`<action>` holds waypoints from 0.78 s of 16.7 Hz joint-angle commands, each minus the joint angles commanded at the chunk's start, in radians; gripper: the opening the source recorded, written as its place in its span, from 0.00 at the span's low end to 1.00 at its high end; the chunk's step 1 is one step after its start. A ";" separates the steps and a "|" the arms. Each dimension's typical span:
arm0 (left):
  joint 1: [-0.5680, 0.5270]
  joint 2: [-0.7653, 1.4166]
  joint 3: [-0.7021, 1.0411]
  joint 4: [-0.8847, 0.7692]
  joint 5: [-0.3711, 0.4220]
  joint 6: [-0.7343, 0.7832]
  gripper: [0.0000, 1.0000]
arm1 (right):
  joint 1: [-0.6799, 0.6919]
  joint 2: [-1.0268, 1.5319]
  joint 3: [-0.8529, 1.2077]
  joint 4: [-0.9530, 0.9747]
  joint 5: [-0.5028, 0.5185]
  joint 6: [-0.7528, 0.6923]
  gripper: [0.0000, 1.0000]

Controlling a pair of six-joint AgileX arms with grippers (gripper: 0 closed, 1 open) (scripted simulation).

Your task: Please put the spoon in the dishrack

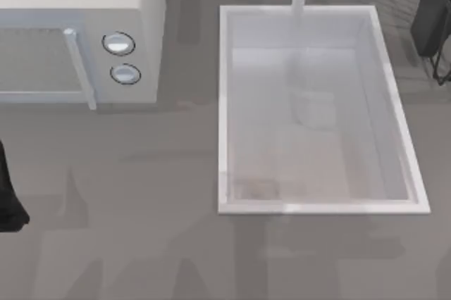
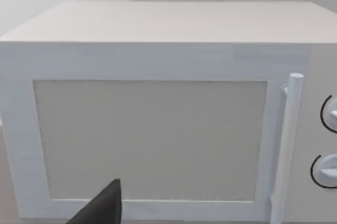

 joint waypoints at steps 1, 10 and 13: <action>0.000 0.000 0.000 0.000 0.000 0.000 1.00 | 0.020 0.059 -0.009 0.071 0.022 -0.001 0.00; 0.000 0.000 0.000 0.000 0.000 0.000 1.00 | 0.223 0.539 -0.133 0.689 0.238 -0.005 0.00; 0.000 0.000 0.000 0.000 0.000 0.000 1.00 | 0.250 0.589 -0.151 0.744 0.266 -0.004 0.00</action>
